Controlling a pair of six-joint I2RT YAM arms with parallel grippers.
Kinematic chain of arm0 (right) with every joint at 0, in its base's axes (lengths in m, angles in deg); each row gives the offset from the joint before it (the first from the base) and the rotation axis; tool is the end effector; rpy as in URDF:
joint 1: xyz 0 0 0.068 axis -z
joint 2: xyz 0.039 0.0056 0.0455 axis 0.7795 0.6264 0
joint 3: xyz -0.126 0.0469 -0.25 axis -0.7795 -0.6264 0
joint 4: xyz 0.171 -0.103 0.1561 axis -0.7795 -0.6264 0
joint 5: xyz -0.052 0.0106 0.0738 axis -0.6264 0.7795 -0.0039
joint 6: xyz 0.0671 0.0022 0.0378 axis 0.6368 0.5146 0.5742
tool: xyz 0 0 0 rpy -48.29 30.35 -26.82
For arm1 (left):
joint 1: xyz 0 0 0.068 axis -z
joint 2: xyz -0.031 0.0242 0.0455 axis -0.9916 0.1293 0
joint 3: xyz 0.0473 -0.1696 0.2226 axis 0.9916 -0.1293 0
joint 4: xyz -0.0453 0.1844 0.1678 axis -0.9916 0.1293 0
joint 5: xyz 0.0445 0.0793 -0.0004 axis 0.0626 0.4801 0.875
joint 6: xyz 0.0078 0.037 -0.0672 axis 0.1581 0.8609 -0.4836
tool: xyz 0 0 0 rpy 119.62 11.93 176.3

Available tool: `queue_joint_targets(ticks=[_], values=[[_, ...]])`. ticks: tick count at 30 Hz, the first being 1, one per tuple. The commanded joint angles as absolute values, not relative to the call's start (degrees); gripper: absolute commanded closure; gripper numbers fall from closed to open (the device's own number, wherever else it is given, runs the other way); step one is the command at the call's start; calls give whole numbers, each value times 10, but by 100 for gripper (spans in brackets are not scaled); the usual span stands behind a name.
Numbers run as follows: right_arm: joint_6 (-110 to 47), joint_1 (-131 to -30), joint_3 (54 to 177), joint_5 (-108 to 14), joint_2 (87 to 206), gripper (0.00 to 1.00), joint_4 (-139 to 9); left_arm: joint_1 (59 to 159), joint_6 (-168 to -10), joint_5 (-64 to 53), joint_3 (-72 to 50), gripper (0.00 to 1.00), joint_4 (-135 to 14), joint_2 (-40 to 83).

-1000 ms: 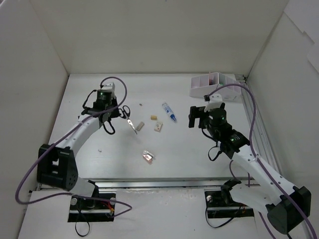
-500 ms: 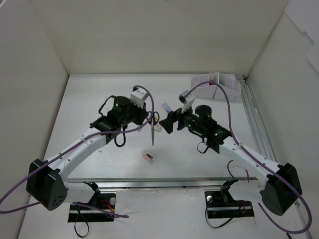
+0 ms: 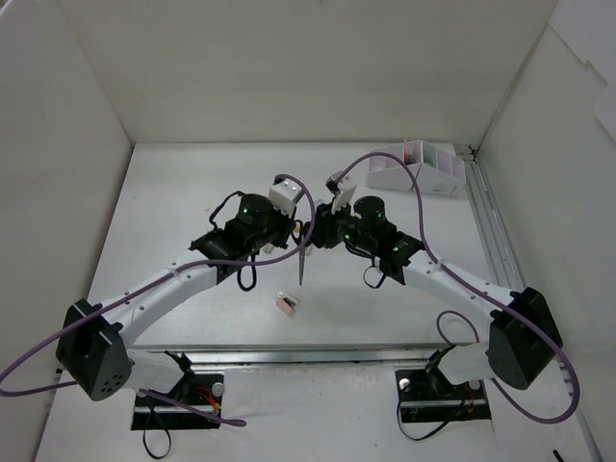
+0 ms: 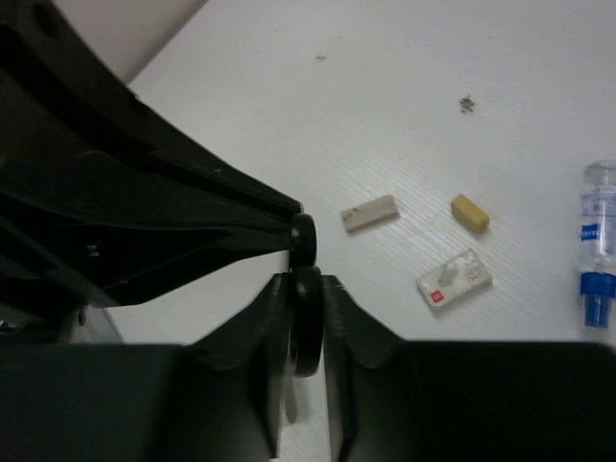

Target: Sort the stationery into containers

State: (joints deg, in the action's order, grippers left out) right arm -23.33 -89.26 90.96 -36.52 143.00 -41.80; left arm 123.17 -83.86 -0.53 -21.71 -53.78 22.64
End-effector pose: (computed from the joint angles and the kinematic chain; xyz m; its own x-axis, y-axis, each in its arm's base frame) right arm 0.2519 0.2234 0.3224 -0.2643 0.1059 -0.9586 -0.7917 0.5438 0.2784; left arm 0.2493 -0.2185 0.3309 -0.3253 0.1395 -0.9353 0.6581 0.7436 -0.1180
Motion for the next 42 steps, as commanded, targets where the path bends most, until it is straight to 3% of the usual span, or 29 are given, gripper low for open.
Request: queue_joint_targets(ticks=[1, 2, 4, 6, 9, 10, 13, 19, 26, 35, 42], values=[[-235, -898, 955, -341, 1430, 90, -391, 1238, -824, 15, -177, 100, -604, 214], [-237, -900, 959, -345, 1432, 100, -398, 1238, -821, 17, -175, 100, -604, 214], [-249, -900, 965, -368, 1436, 100, -417, 1238, -820, 19, -169, 98, -600, 219], [-255, -901, 973, -399, 1432, 100, -431, 1238, -819, 22, -163, 86, -599, 221], [-263, -895, 982, -453, 1430, 100, -440, 1238, -823, 47, -168, 57, -614, 214], [-269, -886, 984, -481, 1431, 100, -441, 1238, -825, 53, -167, 35, -615, 213], [-283, -852, 1001, -508, 1437, 100, -445, 1238, -829, 87, -157, 1, -603, 207], [-348, -772, 1090, -638, 1482, 100, -441, 1202, -887, 183, -166, 1, -527, 168], [-408, -684, 1236, -748, 1653, 100, -369, 1173, -960, 277, -228, 1, -466, 129], [-454, -648, 1433, -835, 1887, 100, -257, 1150, -974, 221, -274, 1, -461, 131], [-448, -637, 1480, -825, 1934, 100, -242, 1150, -961, 190, -279, 1, -467, 149]])
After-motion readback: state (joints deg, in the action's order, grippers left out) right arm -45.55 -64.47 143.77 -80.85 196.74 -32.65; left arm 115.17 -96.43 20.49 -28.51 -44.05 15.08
